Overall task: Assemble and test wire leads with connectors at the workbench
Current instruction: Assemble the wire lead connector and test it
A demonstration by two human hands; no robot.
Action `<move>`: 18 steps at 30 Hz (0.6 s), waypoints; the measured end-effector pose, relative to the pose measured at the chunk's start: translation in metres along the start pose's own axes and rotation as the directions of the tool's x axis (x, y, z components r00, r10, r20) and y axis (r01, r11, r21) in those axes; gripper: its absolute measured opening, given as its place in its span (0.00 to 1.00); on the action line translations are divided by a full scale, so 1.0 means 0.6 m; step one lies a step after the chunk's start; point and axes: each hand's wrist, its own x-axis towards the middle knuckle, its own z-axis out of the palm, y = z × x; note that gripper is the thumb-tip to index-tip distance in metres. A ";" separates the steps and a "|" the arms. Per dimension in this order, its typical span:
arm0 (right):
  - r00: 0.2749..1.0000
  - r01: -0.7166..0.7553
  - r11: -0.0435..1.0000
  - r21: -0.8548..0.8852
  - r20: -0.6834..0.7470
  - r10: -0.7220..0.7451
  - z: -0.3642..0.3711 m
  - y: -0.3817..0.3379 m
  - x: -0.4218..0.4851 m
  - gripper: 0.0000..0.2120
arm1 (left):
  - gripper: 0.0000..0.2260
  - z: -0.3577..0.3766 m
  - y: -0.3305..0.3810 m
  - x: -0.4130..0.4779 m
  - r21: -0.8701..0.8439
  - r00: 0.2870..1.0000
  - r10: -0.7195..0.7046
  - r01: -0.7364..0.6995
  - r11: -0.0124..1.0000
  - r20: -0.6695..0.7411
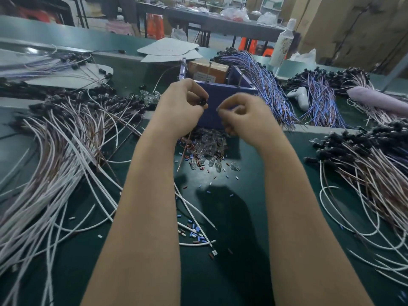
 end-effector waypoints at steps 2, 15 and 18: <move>0.996 0.045 0.995 0.086 -0.083 -0.038 0.001 -0.006 0.012 0.06 | 0.09 0.002 -0.003 0.001 0.016 1.000 0.007 -0.007 1.000 0.004; 0.972 -0.119 0.986 -0.118 0.190 0.140 0.005 0.029 0.017 0.07 | 0.07 0.011 -0.003 -0.001 0.083 1.000 0.022 -0.024 0.996 0.021; 0.946 -0.138 0.980 -0.142 0.273 0.173 0.014 0.036 0.015 0.06 | 0.07 0.012 -0.002 -0.002 0.093 0.999 0.019 -0.024 0.995 0.050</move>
